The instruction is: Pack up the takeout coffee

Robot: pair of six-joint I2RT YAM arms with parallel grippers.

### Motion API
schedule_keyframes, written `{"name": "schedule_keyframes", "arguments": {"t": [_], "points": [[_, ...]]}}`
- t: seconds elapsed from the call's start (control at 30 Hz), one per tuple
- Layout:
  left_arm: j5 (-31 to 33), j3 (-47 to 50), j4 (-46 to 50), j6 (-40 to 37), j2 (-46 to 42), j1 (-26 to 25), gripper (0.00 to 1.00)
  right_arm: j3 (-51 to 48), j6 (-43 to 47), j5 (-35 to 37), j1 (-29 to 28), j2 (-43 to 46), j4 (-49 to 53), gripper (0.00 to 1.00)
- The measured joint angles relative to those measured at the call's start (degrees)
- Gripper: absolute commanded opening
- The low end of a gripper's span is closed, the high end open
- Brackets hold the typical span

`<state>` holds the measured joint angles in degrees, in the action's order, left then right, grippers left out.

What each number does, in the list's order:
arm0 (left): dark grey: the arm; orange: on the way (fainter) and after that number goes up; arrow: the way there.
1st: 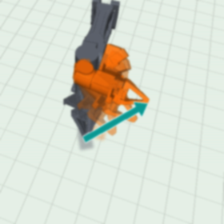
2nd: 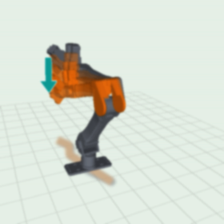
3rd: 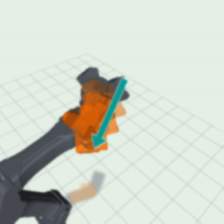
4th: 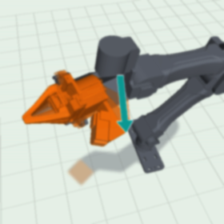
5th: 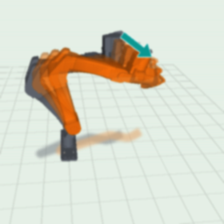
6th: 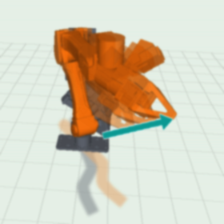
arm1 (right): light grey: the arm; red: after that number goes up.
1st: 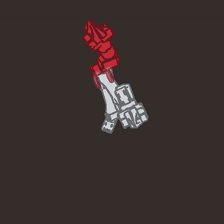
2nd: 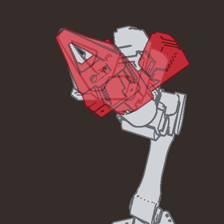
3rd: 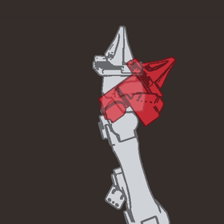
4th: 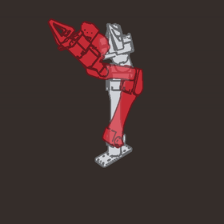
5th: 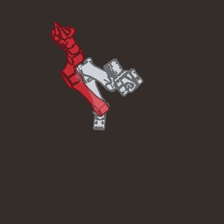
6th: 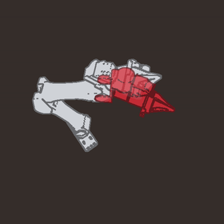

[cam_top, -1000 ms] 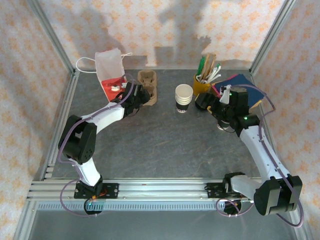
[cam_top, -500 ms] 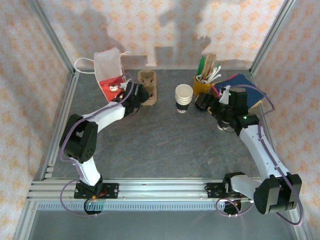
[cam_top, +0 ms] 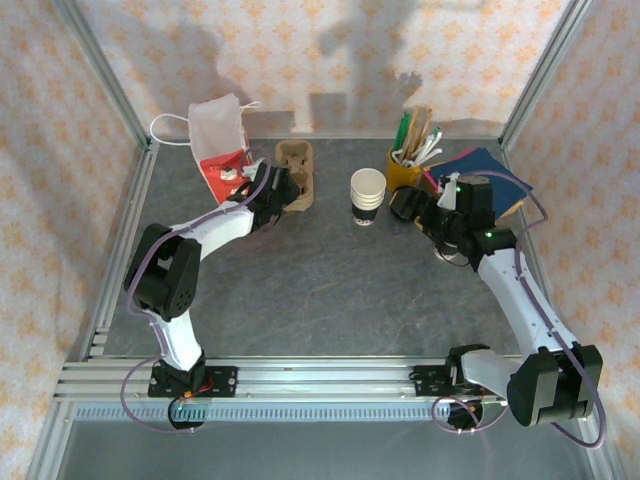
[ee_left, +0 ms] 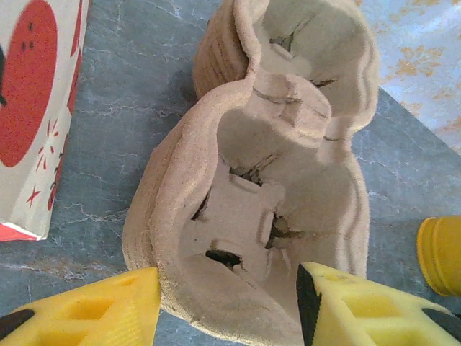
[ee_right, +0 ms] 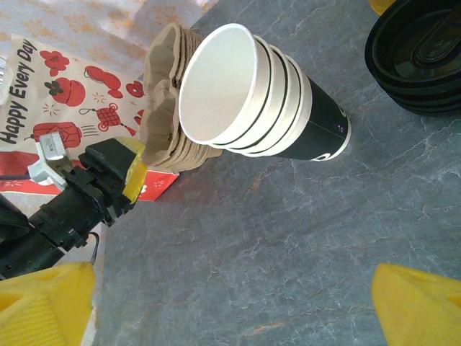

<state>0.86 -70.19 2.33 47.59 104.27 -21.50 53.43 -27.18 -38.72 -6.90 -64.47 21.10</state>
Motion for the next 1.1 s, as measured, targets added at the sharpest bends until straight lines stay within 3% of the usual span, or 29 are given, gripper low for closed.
{"name": "schedule_keyframes", "arguments": {"t": [0.83,1.1], "points": [[-0.4,-0.2,-0.6,0.4,-1.0,0.2,0.43,-0.3,0.0,0.4,0.0,-0.7,0.6,0.97],[-0.6,-0.2,-1.7,0.6,-1.2,0.2,0.34,-0.5,0.0,0.4,0.0,-0.7,0.6,0.97]]}}
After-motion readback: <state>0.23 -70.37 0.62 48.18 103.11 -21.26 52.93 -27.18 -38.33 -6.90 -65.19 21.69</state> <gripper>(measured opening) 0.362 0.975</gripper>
